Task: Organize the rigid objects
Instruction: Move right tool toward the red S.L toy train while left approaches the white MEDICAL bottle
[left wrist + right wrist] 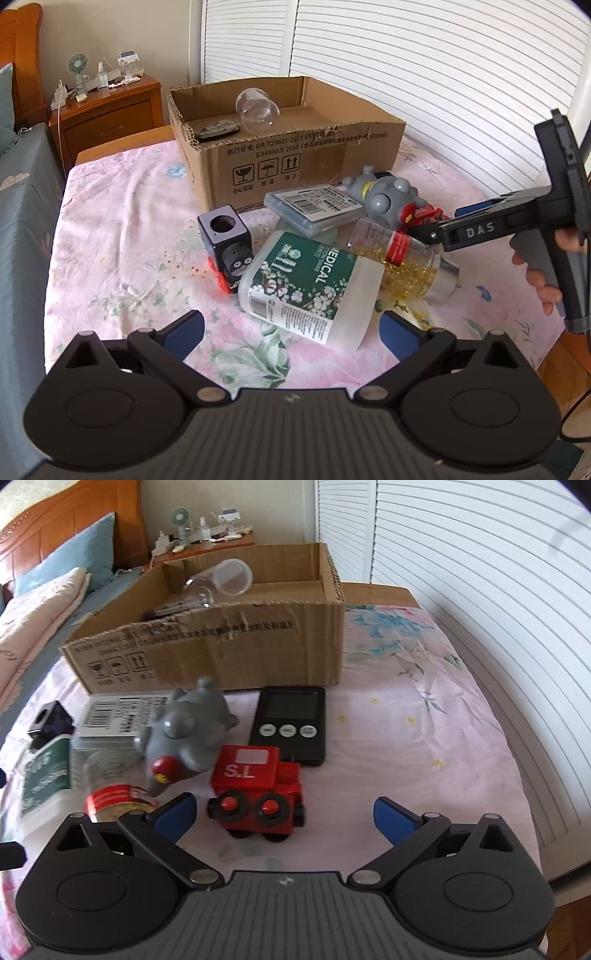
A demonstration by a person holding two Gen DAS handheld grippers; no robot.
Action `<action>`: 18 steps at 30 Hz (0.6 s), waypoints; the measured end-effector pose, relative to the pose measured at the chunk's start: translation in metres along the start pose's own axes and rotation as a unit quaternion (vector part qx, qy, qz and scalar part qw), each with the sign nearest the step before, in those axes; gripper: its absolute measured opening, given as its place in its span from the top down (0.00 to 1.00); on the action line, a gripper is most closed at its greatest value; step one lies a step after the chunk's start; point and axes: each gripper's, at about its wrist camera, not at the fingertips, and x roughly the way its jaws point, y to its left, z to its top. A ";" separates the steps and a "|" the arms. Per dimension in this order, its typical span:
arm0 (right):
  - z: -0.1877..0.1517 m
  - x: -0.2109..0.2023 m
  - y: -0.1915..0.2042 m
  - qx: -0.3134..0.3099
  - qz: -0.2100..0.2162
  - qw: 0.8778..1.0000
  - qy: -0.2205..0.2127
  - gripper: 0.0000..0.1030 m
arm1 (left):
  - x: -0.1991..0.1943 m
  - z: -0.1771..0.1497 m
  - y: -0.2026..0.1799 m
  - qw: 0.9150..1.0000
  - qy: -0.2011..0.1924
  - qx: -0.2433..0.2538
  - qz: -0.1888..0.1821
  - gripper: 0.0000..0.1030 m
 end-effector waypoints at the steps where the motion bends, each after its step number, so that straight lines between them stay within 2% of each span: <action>1: -0.001 0.002 -0.002 -0.002 -0.011 1.000 -0.001 0.00 | 0.001 0.001 0.000 1.000 0.000 -0.001 -0.002 0.03; 3: -0.005 0.003 -0.003 -0.013 -0.036 0.999 -0.009 0.00 | 0.004 0.003 0.000 1.000 0.001 -0.002 -0.006 0.03; 18: -0.015 -0.001 -0.014 -0.017 -0.028 0.999 -0.032 0.00 | 0.024 0.016 -0.011 0.999 0.013 0.048 -0.022 0.03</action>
